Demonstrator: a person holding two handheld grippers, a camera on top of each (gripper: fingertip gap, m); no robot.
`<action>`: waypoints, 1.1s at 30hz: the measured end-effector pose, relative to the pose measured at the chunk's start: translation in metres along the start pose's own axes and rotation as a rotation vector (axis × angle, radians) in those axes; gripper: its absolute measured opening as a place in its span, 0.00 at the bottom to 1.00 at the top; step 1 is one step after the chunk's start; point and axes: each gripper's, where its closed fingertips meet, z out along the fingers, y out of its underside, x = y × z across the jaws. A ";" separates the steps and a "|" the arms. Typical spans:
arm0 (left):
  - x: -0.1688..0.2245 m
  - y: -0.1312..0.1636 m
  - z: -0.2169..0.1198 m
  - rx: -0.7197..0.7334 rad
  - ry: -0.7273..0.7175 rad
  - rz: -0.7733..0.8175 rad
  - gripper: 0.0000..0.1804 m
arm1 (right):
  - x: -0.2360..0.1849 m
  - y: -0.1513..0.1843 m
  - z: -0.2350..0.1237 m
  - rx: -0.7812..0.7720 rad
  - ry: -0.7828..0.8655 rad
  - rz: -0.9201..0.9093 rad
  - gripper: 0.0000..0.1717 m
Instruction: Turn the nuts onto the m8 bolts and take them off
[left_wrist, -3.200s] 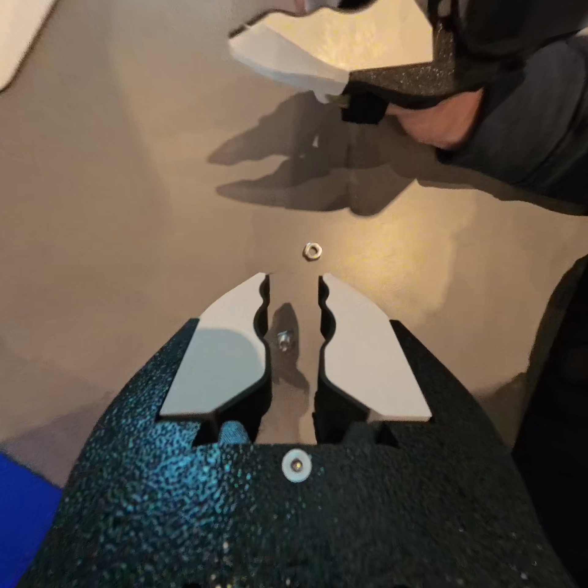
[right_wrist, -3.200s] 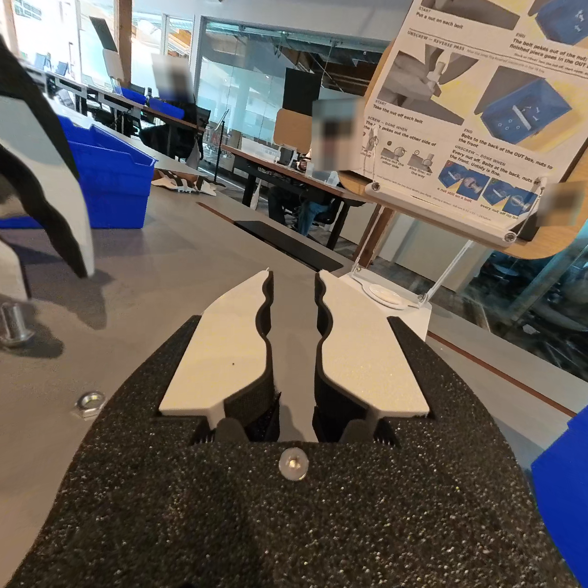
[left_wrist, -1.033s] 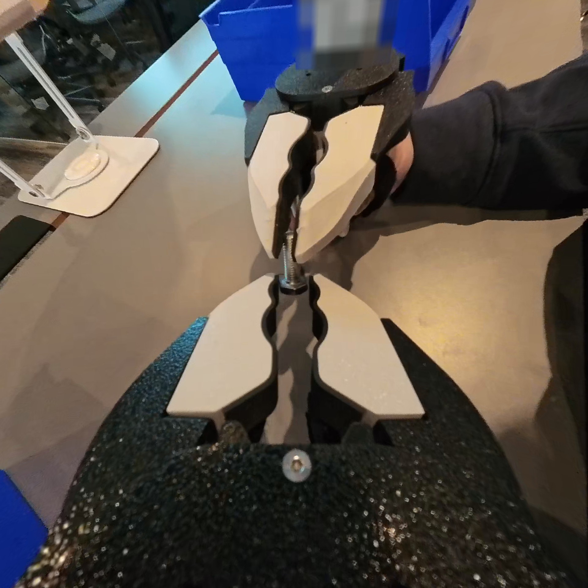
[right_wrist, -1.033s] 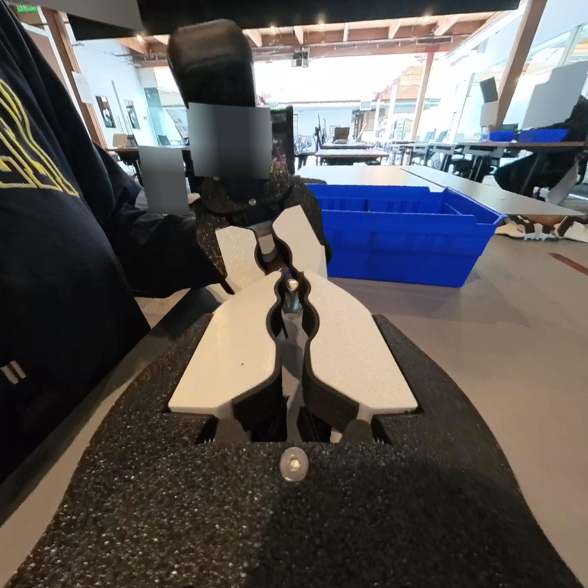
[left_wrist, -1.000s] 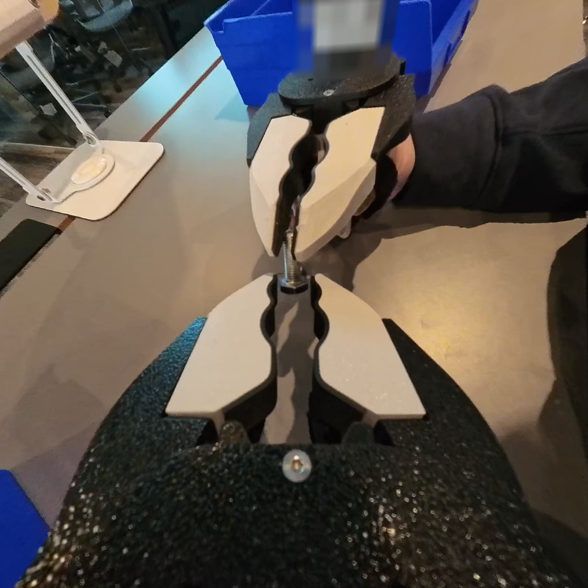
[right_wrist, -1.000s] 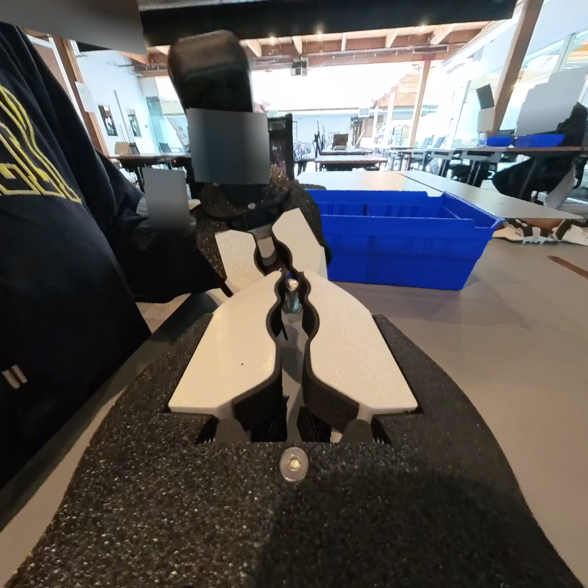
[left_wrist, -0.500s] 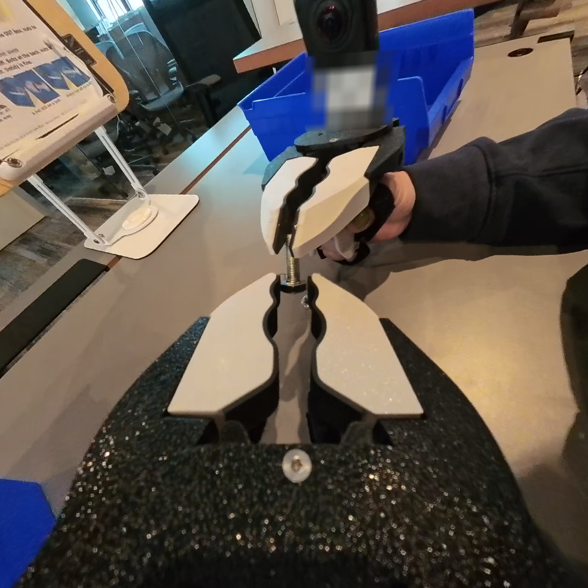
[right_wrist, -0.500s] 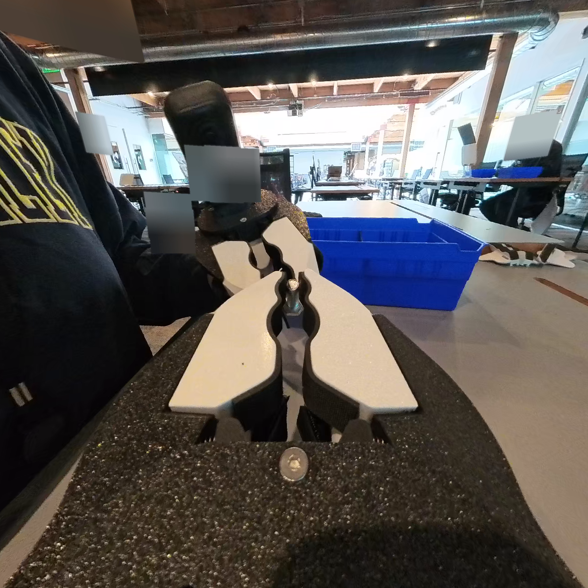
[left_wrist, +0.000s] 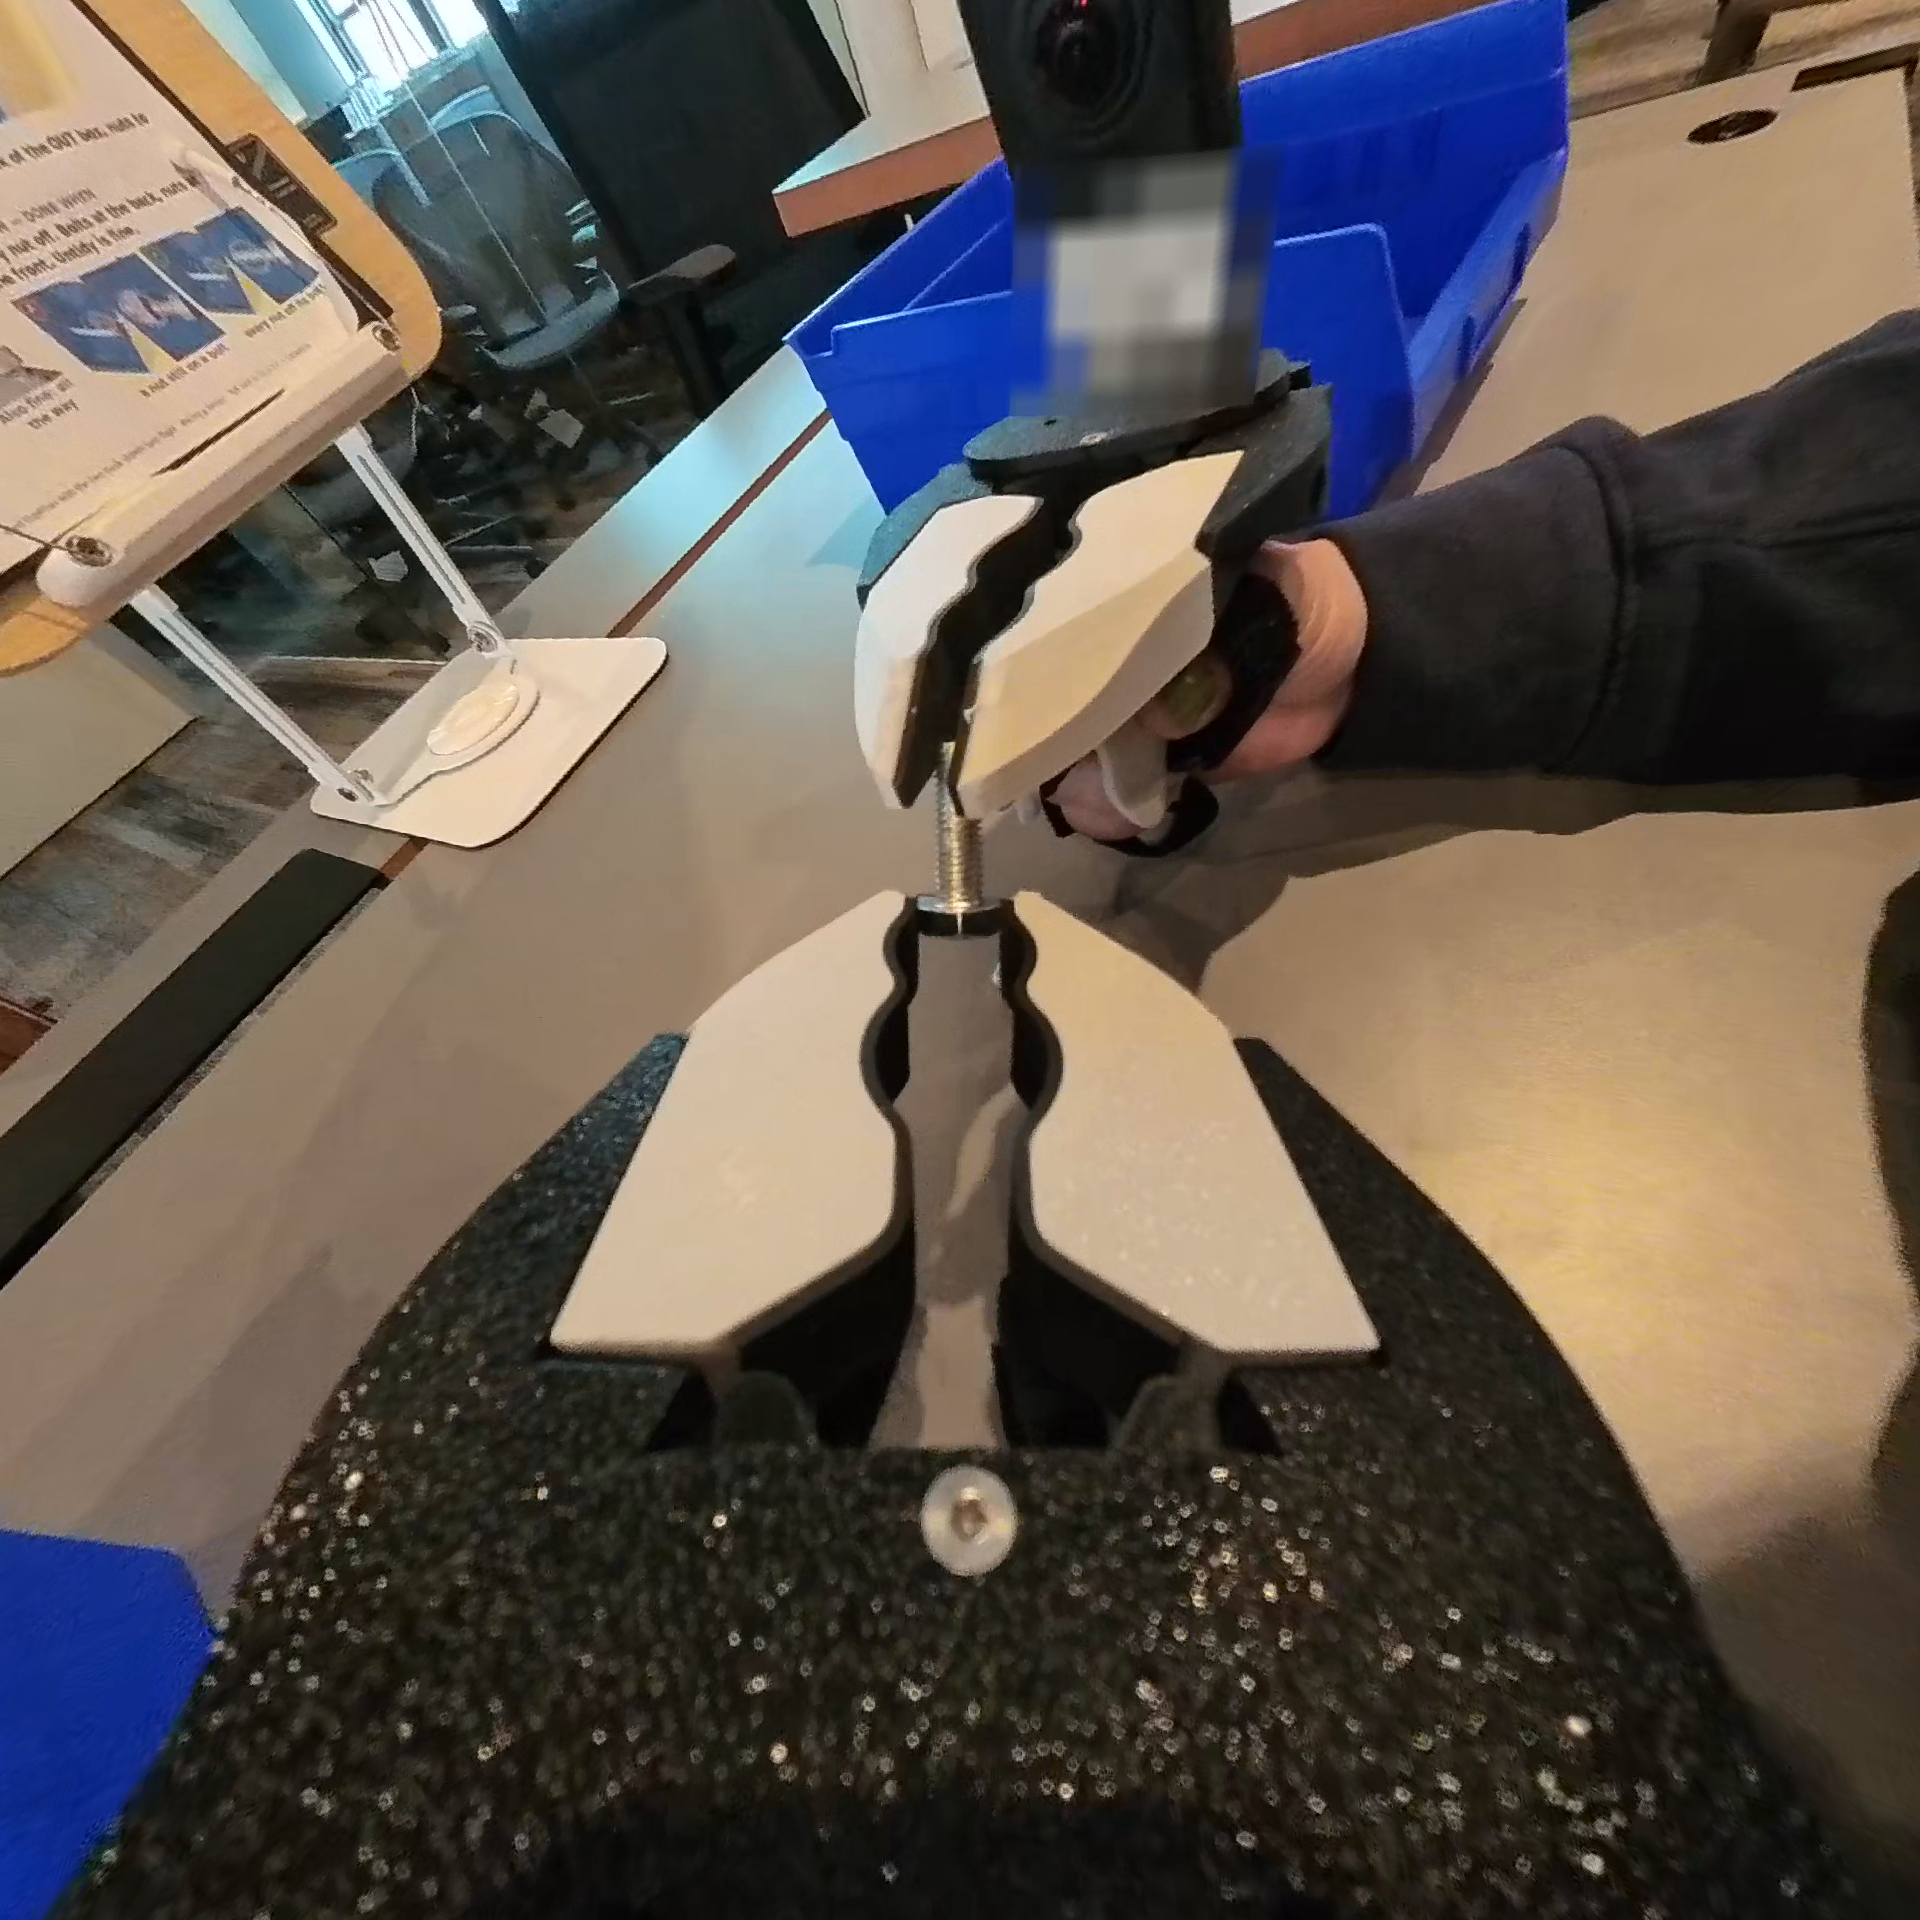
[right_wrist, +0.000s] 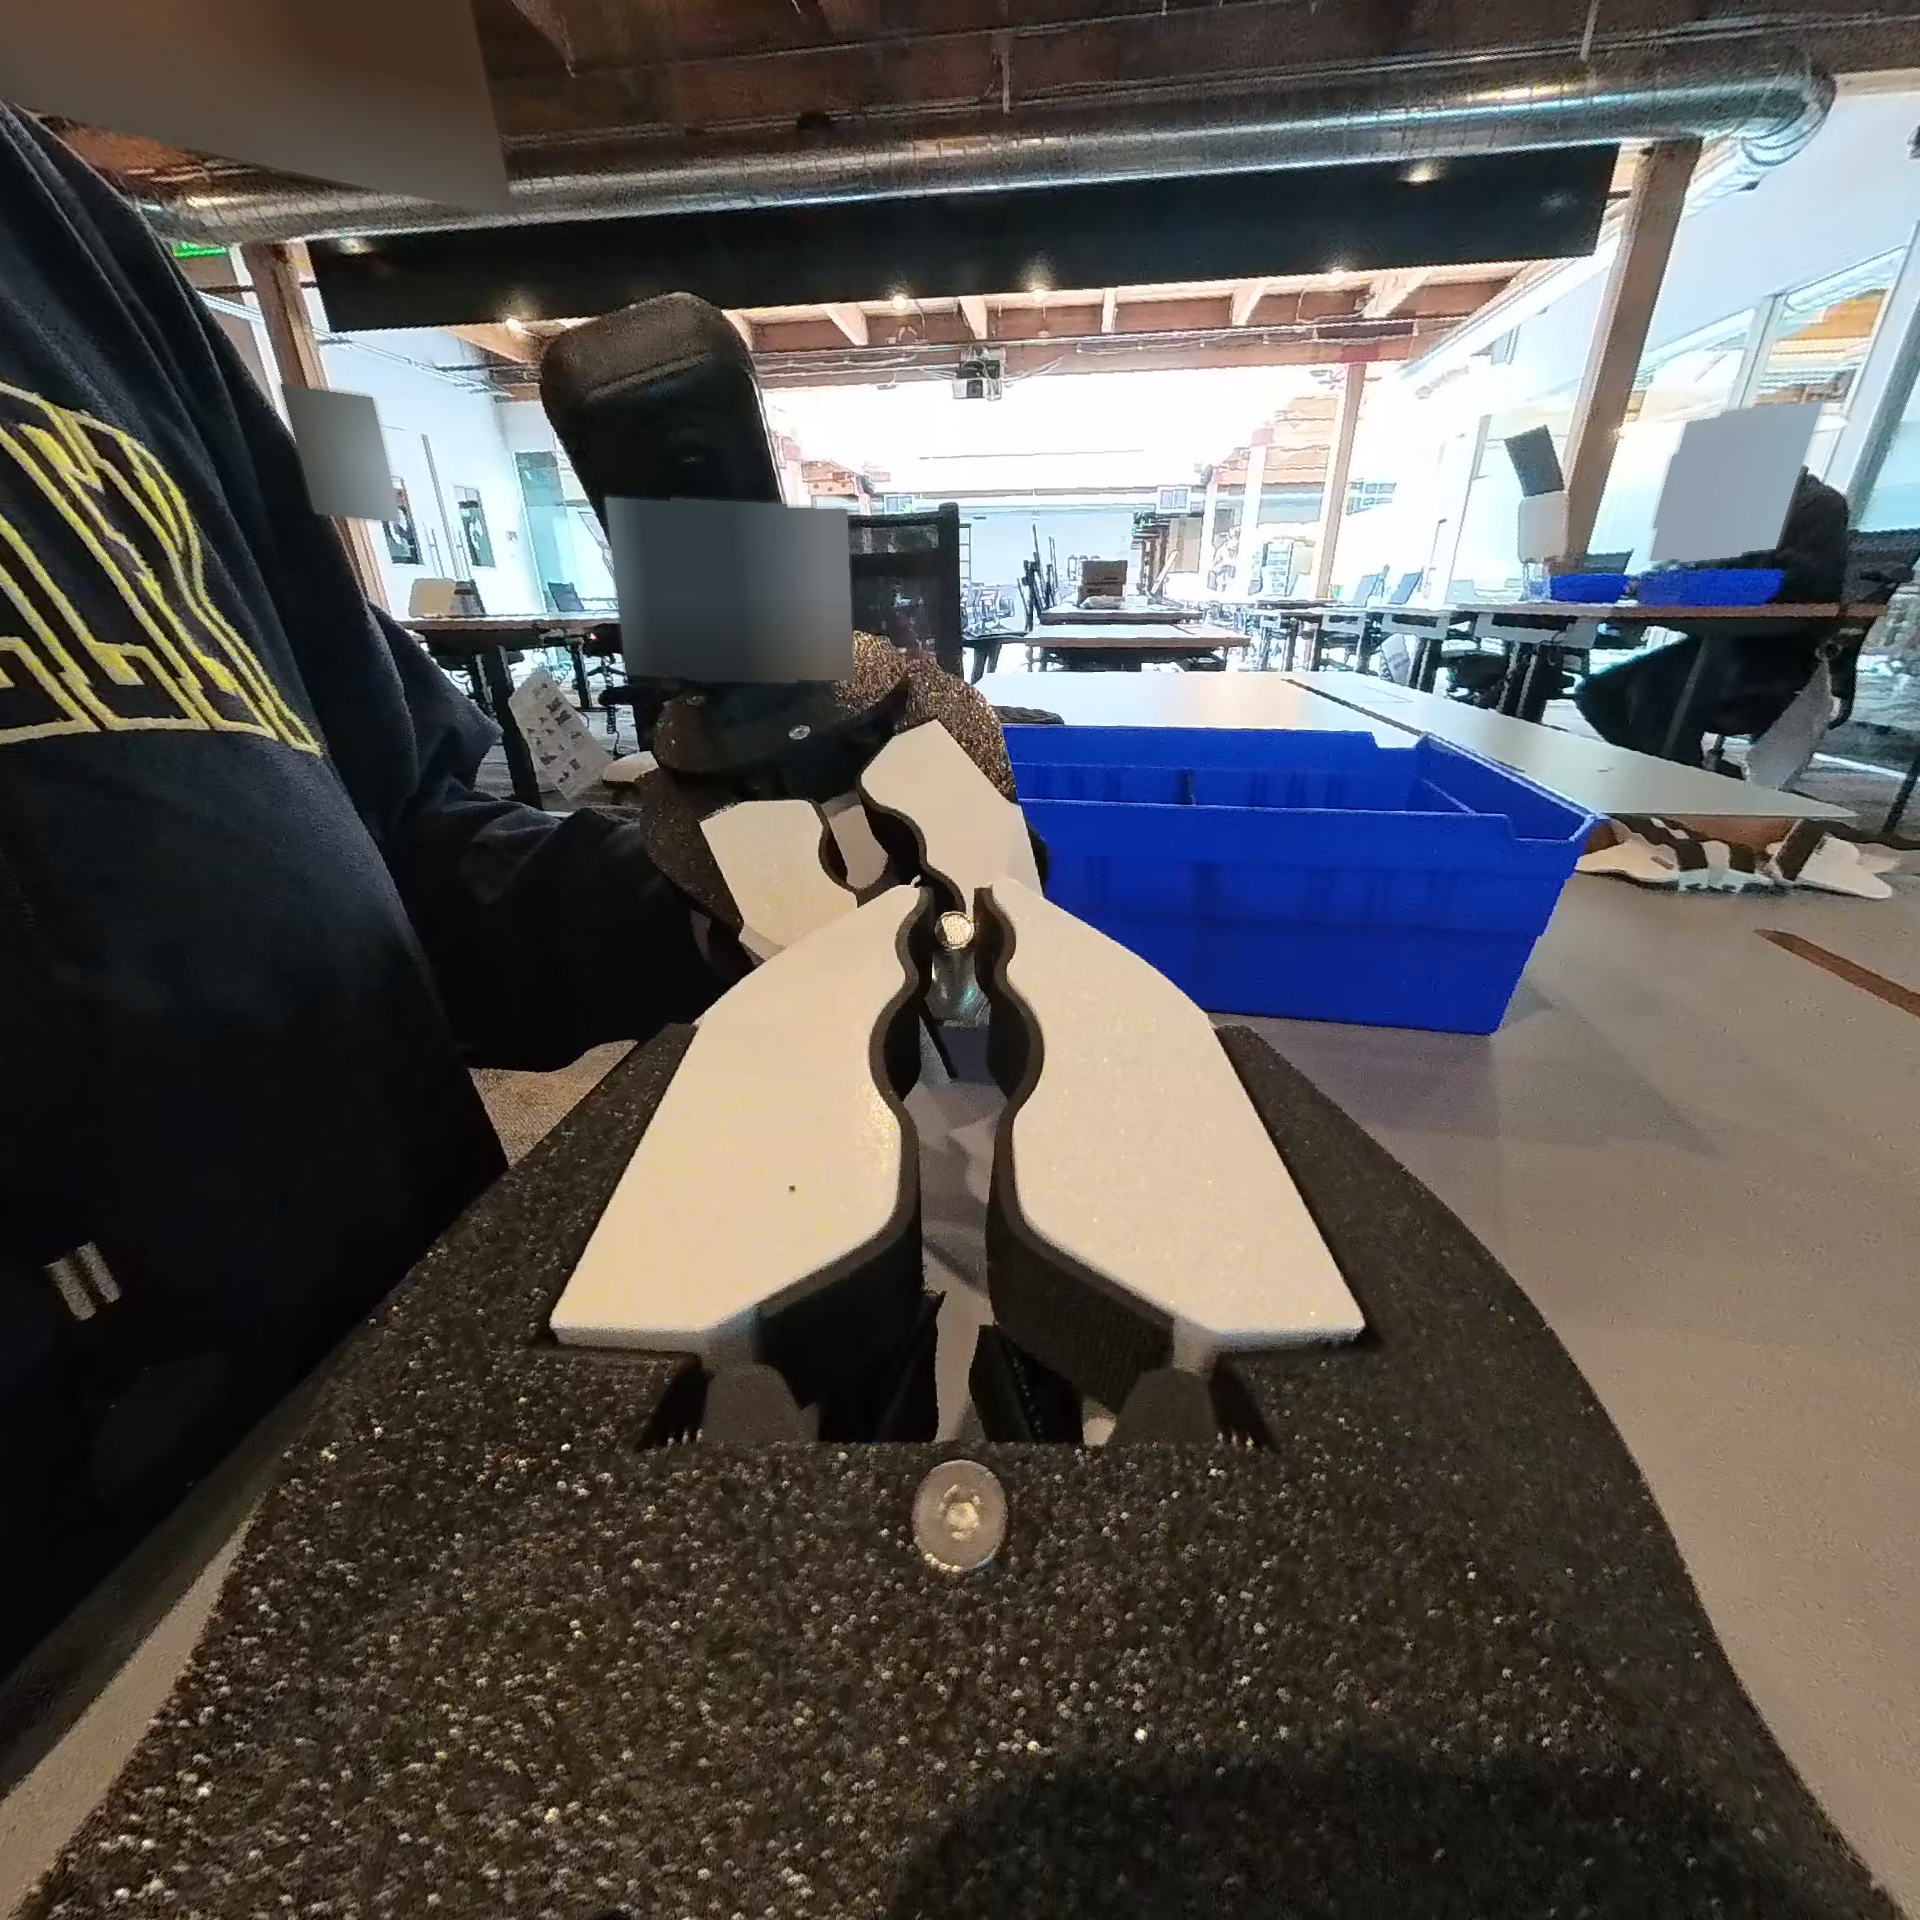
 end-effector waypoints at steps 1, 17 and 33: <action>0.000 0.000 0.000 -0.002 0.000 -0.005 0.08 | 0.001 0.000 -0.001 -0.001 0.002 0.001 0.04; -0.076 0.009 0.046 -0.021 -0.139 -0.020 0.08 | 0.038 0.052 -0.057 -0.525 0.278 -0.028 0.17; -0.071 0.041 0.079 0.063 0.034 -0.157 0.08 | 0.036 0.119 -0.069 -0.889 0.276 0.006 0.14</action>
